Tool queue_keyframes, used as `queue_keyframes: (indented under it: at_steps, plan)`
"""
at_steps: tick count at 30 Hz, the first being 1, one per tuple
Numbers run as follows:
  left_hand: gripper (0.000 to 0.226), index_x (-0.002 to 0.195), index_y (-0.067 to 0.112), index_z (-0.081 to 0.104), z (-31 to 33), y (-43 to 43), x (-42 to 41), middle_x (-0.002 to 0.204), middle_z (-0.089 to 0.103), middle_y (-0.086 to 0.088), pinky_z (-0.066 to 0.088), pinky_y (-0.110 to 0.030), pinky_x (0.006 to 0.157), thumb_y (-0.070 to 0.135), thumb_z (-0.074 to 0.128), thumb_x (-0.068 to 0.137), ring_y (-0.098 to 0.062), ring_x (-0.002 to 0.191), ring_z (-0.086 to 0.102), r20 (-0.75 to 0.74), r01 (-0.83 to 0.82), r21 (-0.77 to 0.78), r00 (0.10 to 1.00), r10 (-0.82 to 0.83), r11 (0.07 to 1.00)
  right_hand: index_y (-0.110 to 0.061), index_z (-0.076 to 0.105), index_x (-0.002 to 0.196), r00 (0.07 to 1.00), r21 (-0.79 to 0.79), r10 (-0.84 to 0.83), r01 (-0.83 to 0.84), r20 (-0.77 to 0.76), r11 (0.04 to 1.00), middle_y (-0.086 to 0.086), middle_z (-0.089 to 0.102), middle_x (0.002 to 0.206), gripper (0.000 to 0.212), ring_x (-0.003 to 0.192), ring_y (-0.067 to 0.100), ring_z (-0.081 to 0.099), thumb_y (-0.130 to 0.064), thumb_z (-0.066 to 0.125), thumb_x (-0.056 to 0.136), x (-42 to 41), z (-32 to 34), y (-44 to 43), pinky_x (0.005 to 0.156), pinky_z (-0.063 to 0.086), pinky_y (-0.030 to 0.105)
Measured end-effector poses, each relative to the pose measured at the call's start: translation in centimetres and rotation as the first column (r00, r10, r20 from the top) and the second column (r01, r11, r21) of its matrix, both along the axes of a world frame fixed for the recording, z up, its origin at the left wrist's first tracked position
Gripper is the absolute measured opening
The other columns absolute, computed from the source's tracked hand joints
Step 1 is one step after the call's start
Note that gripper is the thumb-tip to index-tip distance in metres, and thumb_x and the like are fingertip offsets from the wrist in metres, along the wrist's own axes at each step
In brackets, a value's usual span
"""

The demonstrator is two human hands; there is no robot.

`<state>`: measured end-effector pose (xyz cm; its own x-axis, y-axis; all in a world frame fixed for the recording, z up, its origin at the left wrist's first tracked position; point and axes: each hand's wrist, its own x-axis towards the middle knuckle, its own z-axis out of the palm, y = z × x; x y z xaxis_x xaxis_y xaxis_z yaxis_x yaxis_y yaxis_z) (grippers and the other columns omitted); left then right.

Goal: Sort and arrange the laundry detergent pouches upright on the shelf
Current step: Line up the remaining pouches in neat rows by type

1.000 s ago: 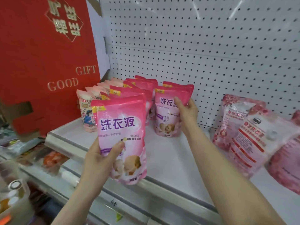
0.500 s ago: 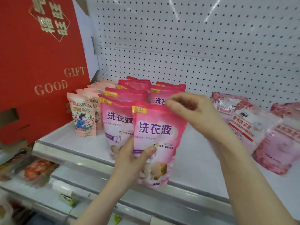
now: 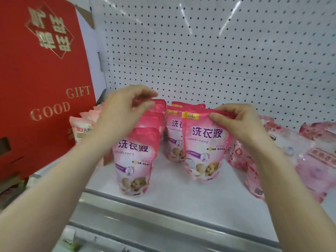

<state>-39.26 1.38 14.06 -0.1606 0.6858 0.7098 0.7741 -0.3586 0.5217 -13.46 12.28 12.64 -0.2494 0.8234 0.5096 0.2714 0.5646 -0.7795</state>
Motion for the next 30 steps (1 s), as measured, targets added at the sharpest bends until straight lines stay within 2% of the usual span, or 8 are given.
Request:
queue_keyframes:
  at_steps: [4,8,10,12,15,18,24,30]
  plan:
    - [0.015,0.098,0.029,0.075,2.8,5.0,-4.0,0.087,0.070,0.012,0.050,-0.030,0.082,0.021,0.069,0.087,-0.002,0.080,0.061,-0.259,-0.085,-0.226,0.966,0.024,0.970,-0.019,0.077,0.088,0.997,-0.006,0.016,-0.016,0.076,1.000,-0.001,0.077,0.083,0.005,0.081,0.018,0.074,-0.016,0.077,0.084,-2.3,-0.4,3.4,0.081,0.060,0.038]
    - [0.016,0.093,0.032,0.075,3.2,9.1,-7.3,0.096,0.073,0.014,0.049,-0.030,0.095,0.019,0.074,0.084,-0.003,0.095,0.065,-0.394,-0.095,-0.429,0.915,-0.092,0.898,-0.017,0.076,0.096,0.985,-0.036,0.047,-0.042,0.166,0.998,-0.006,0.074,0.088,0.012,0.084,0.011,0.070,-0.016,0.077,0.084,-3.9,-1.4,5.4,0.083,0.055,0.028]
    - [0.020,0.092,0.035,0.075,2.8,10.4,-8.3,0.095,0.073,0.017,0.049,-0.025,0.092,0.018,0.076,0.082,-0.001,0.093,0.066,-0.398,-0.077,-0.521,0.903,-0.162,0.850,-0.017,0.077,0.096,0.968,-0.018,0.049,-0.046,0.248,0.999,-0.009,0.073,0.088,0.010,0.085,0.007,0.068,-0.017,0.075,0.086,-4.4,-1.7,5.8,0.085,0.055,0.028]
    - [0.022,0.091,0.037,0.076,2.4,11.3,-8.6,0.091,0.074,0.018,0.050,-0.020,0.085,0.017,0.076,0.081,0.002,0.087,0.066,-0.394,-0.055,-0.563,0.895,-0.210,0.825,-0.018,0.076,0.095,0.900,0.118,-0.034,-0.019,0.434,0.993,-0.007,0.073,0.090,0.009,0.088,0.013,0.067,-0.020,0.070,0.089,-5.0,-1.3,5.7,0.086,0.053,0.032]
    - [0.018,0.082,0.040,0.074,1.7,12.4,-8.1,0.079,0.072,0.019,0.048,-0.015,0.069,0.023,0.077,0.080,0.003,0.073,0.064,-0.402,-0.041,-0.564,0.886,-0.231,0.825,-0.023,0.071,0.099,0.698,0.382,-0.298,0.038,0.651,0.923,-0.003,0.072,0.095,0.015,0.092,0.024,0.064,-0.022,0.058,0.092,-6.7,-0.5,4.9,0.081,0.051,0.038]
    - [0.016,0.066,0.042,0.067,1.3,13.0,-7.9,0.064,0.064,0.020,0.038,-0.015,0.057,0.038,0.077,0.078,0.005,0.058,0.056,-0.434,-0.082,-0.508,0.884,-0.173,0.858,-0.028,0.071,0.100,0.701,0.387,-0.319,0.067,0.637,0.920,-0.003,0.072,0.092,0.018,0.090,0.026,0.064,-0.035,0.057,0.094,-8.5,-0.9,4.4,0.076,0.050,0.037]
    - [0.017,0.063,0.043,0.066,0.9,13.4,-9.2,0.057,0.060,0.024,0.044,-0.027,0.066,0.047,0.075,0.076,0.003,0.062,0.054,-0.447,-0.168,-0.432,0.893,-0.048,0.886,-0.024,0.074,0.092,0.751,0.381,-0.378,0.181,0.542,0.906,-0.005,0.067,0.075,0.020,0.077,0.023,0.062,-0.036,0.058,0.096,-9.3,-1.4,6.2,0.064,0.042,0.032]
    - [0.022,0.058,0.047,0.062,0.6,13.9,-10.2,0.059,0.061,0.022,0.049,-0.030,0.068,0.050,0.075,0.075,0.001,0.062,0.054,-0.433,-0.190,-0.435,0.901,-0.020,0.880,-0.028,0.076,0.098,0.772,0.405,-0.355,0.139,0.528,0.904,-0.006,0.074,0.084,0.020,0.082,0.021,0.065,-0.039,0.059,0.095,-10.0,-1.7,6.0,0.070,0.049,0.033]
